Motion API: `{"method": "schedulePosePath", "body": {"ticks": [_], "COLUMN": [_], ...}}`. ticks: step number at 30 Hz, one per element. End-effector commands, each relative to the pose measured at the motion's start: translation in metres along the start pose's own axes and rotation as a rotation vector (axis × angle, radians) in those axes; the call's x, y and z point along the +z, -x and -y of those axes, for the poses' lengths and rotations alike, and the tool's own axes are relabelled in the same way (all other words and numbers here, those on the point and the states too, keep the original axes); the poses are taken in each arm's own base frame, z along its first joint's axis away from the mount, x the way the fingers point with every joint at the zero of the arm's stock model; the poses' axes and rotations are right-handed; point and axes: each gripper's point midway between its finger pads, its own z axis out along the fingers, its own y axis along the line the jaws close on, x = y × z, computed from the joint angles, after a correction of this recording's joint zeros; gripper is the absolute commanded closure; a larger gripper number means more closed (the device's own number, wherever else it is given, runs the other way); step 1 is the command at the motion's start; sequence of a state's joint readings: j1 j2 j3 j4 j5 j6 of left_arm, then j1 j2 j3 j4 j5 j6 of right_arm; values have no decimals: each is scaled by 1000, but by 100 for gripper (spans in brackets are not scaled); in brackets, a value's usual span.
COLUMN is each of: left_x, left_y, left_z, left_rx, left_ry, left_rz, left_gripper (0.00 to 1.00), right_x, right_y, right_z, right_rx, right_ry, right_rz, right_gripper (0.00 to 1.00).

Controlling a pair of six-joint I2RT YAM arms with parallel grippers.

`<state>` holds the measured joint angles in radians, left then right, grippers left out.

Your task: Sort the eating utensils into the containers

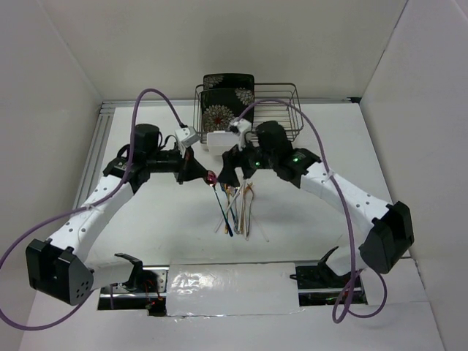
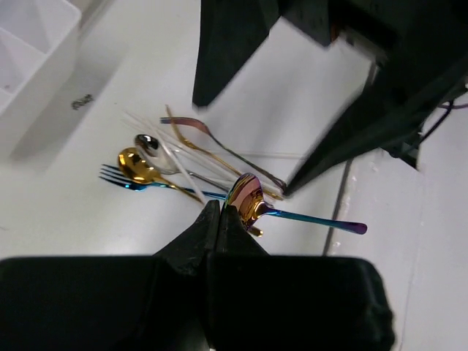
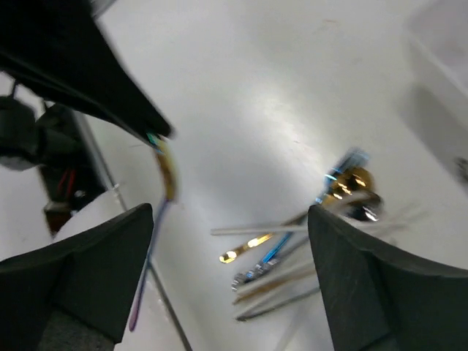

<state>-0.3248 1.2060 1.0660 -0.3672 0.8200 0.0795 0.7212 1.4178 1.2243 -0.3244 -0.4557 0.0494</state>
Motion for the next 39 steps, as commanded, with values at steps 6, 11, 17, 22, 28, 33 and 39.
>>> {"method": "schedulePosePath", "body": {"ticks": [6,11,17,22,28,33,39], "left_x": [-19,-39,-58,-65,-66,-61,-51], "left_y": [55,119,173,191,192,181,162], "left_z": [-63,-102,-145,-167,-192,-201,-207], "left_rx": [126,260,363,443,446,448,445], "left_ry": [257,436,605,684,725,728,715], "left_rz": [119,235,335,361,368,355,334], "left_gripper": [100,100,100,100,100,100,100], "right_x": [-110,-134,-133,-129,-126,-125,-114], "right_y": [43,8,-27,-44,-53,-54,-73], "right_z": [80,117,136,146,159,163,172], "right_rx": [251,360,402,408,410,405,413], "right_ry": [-353,-483,-566,-611,-653,-657,-661], "right_rz": [241,235,235,226,193,207,160], "right_gripper": [0,0,0,0,0,0,0]}}
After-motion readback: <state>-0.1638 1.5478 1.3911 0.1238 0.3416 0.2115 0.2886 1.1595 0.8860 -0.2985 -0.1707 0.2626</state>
